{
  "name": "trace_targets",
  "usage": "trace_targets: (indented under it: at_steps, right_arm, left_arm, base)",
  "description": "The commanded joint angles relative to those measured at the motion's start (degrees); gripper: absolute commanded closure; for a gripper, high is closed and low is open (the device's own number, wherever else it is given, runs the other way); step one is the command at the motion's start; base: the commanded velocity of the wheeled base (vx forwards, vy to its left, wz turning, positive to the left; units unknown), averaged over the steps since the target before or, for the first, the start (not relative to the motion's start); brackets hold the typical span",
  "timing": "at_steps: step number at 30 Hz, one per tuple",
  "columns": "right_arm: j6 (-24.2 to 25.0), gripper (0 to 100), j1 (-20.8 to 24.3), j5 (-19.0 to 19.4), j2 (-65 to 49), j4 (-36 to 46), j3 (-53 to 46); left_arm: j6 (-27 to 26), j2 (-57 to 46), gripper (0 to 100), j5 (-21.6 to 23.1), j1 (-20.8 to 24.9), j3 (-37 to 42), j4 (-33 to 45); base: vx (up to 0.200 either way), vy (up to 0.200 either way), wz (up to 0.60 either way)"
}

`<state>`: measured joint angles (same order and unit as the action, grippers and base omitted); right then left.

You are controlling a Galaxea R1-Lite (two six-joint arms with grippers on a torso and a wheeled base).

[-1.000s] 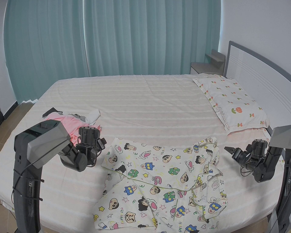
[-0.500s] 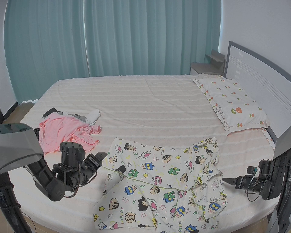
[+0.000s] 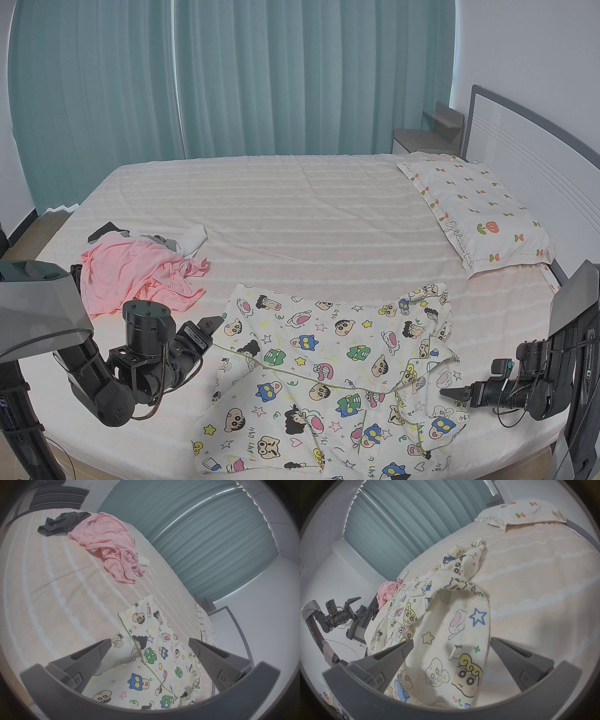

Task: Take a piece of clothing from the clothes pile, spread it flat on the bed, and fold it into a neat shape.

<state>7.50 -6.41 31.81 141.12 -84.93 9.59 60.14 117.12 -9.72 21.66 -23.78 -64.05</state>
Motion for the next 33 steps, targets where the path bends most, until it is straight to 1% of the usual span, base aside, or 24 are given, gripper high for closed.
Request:
trace_targets:
  at_steps: [1, 5, 10, 11, 26, 27, 31, 33]
  right_arm:
    - [0.1, 0, 0.1, -1.9, -1.5, 2.4, 1.5]
    - [0.1, 0, 0.8, -2.3, -2.2, 4.8, 1.7]
    - [0.2, 0, 1.0, -2.3, -2.3, 5.0, 1.7]
    - [0.2, 100, 1.0, -2.3, -2.3, 5.1, 1.7]
    - [0.4, 100, 1.0, -2.9, -2.3, 5.1, 1.7]
    - [0.4, 100, 0.9, -3.4, -2.3, 5.0, 1.7]
    - [0.3, 100, 0.3, -8.5, -2.2, 3.5, 1.6]
    - [0.3, 100, -1.0, -9.4, -2.3, 1.3, 1.1]
  left_arm:
    - [0.0, 0.5, 0, -0.7, 0.0, 0.1, -0.9]
    - [-0.2, 0.5, 0, -0.7, 0.0, 0.6, -2.6]
    - [-0.3, 0.5, 0, -0.6, 0.1, 0.8, -3.2]
    - [-0.3, 0.5, 0, -0.6, 0.1, 0.8, -3.2]
    - [-0.2, 0.5, 0, -0.7, 0.1, 0.8, -3.2]
    - [-0.3, 0.5, 0, -0.7, 0.1, 0.8, -3.2]
    - [-0.3, 0.6, 0, -0.7, 0.1, 0.8, -3.2]
    - [-0.3, 0.6, 0, -0.7, 0.1, 0.8, -3.2]
  base:
    - [0.0, 0.0, 0.0]
    - [0.0, 0.0, 0.0]
    - [0.0, 0.0, 0.0]
    - [0.0, 0.0, 0.0]
    - [0.0, 0.0, 0.0]
    - [0.0, 0.0, 0.0]
    - [0.0, 0.0, 0.0]
    - [0.0, 0.0, 0.0]
